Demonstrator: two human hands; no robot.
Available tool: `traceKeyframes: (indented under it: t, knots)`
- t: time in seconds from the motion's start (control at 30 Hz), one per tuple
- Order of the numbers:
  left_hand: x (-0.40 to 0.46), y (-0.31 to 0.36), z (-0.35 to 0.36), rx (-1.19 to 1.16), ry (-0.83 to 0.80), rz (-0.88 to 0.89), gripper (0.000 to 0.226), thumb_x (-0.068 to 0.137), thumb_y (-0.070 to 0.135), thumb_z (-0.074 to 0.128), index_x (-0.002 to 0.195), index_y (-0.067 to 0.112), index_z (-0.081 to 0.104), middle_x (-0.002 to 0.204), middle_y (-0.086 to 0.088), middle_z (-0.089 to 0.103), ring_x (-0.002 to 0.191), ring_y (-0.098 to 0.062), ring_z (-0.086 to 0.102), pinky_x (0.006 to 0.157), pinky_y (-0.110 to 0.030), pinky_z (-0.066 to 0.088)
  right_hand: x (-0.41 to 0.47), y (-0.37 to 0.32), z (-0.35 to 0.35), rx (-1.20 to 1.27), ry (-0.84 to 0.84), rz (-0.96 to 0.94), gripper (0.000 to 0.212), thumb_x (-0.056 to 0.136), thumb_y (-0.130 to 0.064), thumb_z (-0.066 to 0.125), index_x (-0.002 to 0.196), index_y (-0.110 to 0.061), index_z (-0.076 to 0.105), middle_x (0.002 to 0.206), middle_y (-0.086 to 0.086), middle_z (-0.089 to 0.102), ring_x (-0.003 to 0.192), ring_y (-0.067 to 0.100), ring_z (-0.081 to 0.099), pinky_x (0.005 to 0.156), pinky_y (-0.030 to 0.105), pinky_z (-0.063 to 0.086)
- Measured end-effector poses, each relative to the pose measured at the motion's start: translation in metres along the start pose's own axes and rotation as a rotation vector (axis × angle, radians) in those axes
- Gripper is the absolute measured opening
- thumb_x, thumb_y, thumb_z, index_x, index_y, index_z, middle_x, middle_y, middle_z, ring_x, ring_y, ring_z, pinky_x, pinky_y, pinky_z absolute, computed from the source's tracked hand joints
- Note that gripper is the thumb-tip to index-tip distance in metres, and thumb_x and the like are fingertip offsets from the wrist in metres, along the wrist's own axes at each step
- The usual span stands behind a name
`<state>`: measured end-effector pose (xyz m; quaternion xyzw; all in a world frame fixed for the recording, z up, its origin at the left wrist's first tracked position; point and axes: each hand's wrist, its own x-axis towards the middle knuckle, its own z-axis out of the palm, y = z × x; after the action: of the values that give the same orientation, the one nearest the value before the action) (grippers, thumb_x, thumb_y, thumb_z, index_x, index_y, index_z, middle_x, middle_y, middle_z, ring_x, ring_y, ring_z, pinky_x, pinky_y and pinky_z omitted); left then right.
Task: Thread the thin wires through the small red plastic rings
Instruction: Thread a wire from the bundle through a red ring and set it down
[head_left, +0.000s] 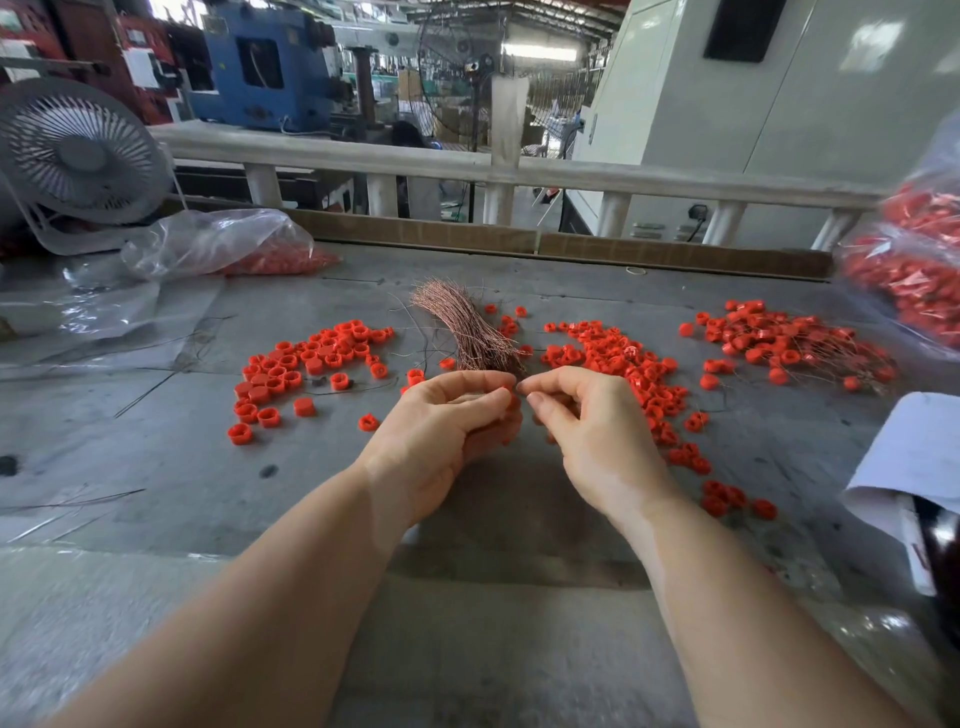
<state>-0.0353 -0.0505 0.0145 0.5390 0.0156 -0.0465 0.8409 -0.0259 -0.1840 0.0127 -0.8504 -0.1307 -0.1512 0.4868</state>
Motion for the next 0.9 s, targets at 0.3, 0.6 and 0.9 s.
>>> traceKeyframes:
  t: [0.3, 0.6, 0.9]
  knots:
    - [-0.0017, 0.0017, 0.002, 0.056, -0.039, -0.005, 0.014, 0.09, 0.001, 0.051, 0.085, 0.006, 0.063, 0.073, -0.005, 0.065, 0.059, -0.011, 0.061, 0.056, -0.019, 0.055, -0.0004, 0.0018, -0.0001, -0.041, -0.006, -0.047, 0.014, 0.089, -0.011, 0.059, 0.082, -0.021, 0.067, 0.062, -0.017, 0.055, 0.057, -0.003, 0.05, 0.062, 0.018, 0.043]
    - [-0.0011, 0.0009, 0.0021, 0.088, -0.029, 0.003, 0.015, 0.092, 0.001, 0.049, 0.087, 0.006, 0.062, 0.076, -0.007, 0.064, 0.057, -0.011, 0.06, 0.057, -0.021, 0.055, -0.0011, 0.0008, 0.0001, -0.017, -0.007, -0.061, 0.015, 0.086, -0.012, 0.063, 0.075, -0.021, 0.065, 0.059, -0.015, 0.056, 0.056, -0.003, 0.05, 0.056, 0.012, 0.038]
    - [0.0009, -0.0034, 0.003, 0.085, 0.025, 0.05, 0.01, 0.087, -0.001, 0.056, 0.083, 0.005, 0.063, 0.064, -0.003, 0.06, 0.052, -0.006, 0.059, 0.054, -0.019, 0.054, -0.0007, 0.0001, -0.0013, -0.086, 0.034, -0.02, 0.015, 0.087, -0.012, 0.061, 0.073, -0.02, 0.063, 0.059, -0.015, 0.054, 0.056, 0.0, 0.049, 0.056, 0.014, 0.038]
